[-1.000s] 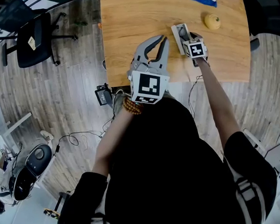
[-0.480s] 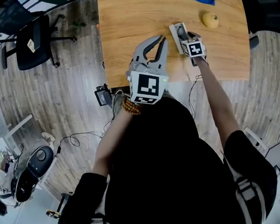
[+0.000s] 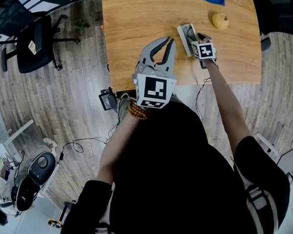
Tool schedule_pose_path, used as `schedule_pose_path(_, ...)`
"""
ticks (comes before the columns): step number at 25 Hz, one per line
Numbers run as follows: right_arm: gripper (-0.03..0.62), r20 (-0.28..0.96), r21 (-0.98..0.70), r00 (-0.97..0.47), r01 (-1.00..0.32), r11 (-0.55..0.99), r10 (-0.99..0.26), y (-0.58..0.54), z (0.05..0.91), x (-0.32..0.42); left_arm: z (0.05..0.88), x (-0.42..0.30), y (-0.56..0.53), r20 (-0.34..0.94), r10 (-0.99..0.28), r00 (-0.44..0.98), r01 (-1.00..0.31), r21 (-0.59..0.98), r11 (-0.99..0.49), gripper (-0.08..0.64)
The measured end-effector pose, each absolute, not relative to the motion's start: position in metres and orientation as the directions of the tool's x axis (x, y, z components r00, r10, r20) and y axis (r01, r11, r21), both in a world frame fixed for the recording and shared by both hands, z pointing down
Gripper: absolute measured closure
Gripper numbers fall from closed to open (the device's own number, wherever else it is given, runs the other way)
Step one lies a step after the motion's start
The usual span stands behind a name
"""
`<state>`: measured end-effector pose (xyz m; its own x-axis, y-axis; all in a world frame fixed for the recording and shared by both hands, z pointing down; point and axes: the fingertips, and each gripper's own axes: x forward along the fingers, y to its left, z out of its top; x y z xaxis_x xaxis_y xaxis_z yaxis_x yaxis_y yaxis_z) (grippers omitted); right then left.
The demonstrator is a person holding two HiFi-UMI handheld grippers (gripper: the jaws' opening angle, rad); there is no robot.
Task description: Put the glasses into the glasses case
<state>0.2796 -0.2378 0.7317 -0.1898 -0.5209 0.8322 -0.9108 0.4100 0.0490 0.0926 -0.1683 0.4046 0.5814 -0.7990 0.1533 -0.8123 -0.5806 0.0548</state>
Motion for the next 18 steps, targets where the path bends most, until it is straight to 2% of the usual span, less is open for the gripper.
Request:
schedule_pose_path(8,0.331,0.825,0.050,-0.206,-0.901,0.431,-0.526,-0.2389,0.7315,0.2781,0.4057,0.0955,-0.1675,0.155,-0.793,0.590,-0.806,0.051,-0.590,0.522)
schedule_pose_path(18,0.399,0.810,0.035,-0.207,-0.917,0.397,-0.549,-0.2394,0.7287,0.2812,0.4042,0.0952,-0.1666,0.154,-0.794,0.588,-0.807,0.042,-0.589,0.522)
